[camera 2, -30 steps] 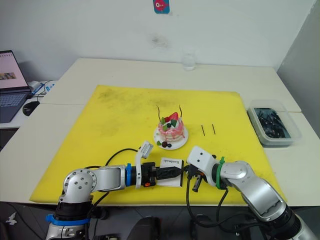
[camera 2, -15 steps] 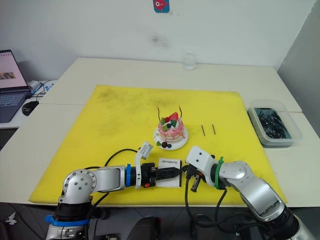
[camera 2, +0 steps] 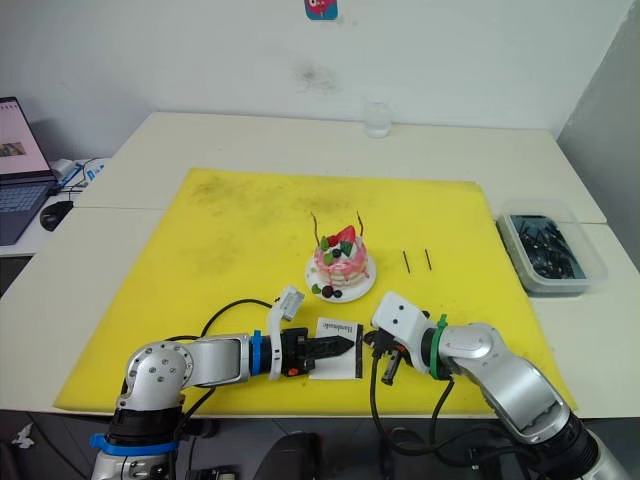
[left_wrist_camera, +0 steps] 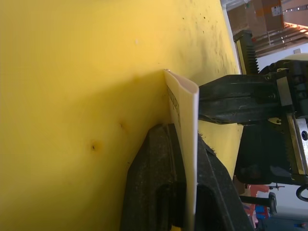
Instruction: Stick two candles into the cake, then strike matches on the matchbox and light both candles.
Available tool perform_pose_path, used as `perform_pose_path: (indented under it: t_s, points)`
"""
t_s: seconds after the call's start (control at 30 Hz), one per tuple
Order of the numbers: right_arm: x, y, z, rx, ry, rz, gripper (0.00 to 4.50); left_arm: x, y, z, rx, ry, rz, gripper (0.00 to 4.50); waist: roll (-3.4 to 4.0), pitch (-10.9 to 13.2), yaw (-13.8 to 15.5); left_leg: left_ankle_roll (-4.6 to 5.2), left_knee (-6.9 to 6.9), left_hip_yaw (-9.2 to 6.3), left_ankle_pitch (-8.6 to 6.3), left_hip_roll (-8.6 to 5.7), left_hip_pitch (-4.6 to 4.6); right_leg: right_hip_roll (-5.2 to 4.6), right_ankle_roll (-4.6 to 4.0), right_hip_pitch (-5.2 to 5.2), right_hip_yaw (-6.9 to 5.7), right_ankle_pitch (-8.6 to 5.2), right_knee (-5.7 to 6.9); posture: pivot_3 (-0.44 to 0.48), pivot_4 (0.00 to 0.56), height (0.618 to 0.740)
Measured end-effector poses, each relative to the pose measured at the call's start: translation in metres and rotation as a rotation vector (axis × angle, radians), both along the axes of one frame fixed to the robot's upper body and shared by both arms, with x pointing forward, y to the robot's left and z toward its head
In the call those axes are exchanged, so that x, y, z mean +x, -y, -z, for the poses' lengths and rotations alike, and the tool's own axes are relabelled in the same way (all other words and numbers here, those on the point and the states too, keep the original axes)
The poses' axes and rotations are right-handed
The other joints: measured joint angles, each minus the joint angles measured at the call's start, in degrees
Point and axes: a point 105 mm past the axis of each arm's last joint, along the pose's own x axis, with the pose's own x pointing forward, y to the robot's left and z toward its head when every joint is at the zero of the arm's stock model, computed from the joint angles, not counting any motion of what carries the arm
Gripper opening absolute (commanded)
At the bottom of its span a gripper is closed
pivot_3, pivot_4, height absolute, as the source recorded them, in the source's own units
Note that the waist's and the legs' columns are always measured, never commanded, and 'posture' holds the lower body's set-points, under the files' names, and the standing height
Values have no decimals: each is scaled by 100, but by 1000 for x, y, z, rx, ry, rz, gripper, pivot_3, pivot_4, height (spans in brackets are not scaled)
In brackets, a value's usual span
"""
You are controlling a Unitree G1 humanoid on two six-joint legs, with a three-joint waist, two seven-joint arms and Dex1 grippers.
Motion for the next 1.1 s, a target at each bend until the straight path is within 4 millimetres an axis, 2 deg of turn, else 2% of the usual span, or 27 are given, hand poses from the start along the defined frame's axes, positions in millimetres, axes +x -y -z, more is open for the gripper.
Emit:
perform_pose_path:
  t_s: [0.13, 0.23, 0.37, 0.47, 0.57, 0.77, 0.87, 0.97, 1.1]
  points:
    - [2, 14, -16, 34, 39, 44, 0, -3, -1, -4, -27, 11, 4, 26, -2, 2, -2, -1, -8, 5, -1, 0, -6, 0, 14, -5, 2, 8, -3, 0, 150, 740]
    - [0, 24, -33, 67, 88, 66, 0, -5, -8, -15, -52, 52, 11, 26, -7, 7, -3, -2, -31, 3, 0, 1, -5, 4, 12, -12, -2, 6, -6, 0, 150, 740]
    - [-6, 36, -47, 115, 120, 103, 0, -11, -20, -46, -101, 189, 34, 26, -6, 11, 6, -11, -47, 3, -5, 3, -9, 5, 14, -17, -3, -7, -10, 0, 150, 740]
    - [-7, 41, -56, 164, 150, 140, 0, -16, -27, -61, -135, 262, 44, 26, -6, 11, 5, -17, -47, 8, -9, 2, -10, 4, 20, -16, 2, -12, -16, 0, 150, 740]
    - [-3, 44, -59, 204, 193, 198, 587, -23, -35, -68, -155, 297, 51, 0, -5, 12, 7, -18, -47, 10, -10, 0, -9, 1, 20, -15, 3, -12, -18, 0, 150, 740]
    - [11, 42, -65, 310, 310, 341, 2691, -28, -45, -63, -149, 319, 33, 0, -3, 13, 11, -18, -45, 8, -10, 1, -4, 0, 17, -12, 1, -13, -15, 0, 150, 740]
    - [27, 38, -52, 325, 329, 431, 3772, -21, -48, -61, -121, 352, -1, 0, -2, 13, 11, -17, -46, 14, -9, 0, -2, 0, 15, -13, 6, -13, -12, 0, 150, 740]
    - [45, 34, -42, 307, 343, 503, 3772, -17, -48, -59, -104, 370, -17, 0, -2, 13, 8, -17, -45, 19, -9, 0, -4, 1, 16, -16, 10, -12, -10, 0, 150, 740]
    - [68, 30, -39, 303, 379, 596, 3772, -15, -44, -59, -105, 383, -13, 0, -2, 13, 6, -17, -46, 14, -9, 3, -6, 5, 13, -16, 6, -14, -8, 0, 150, 740]
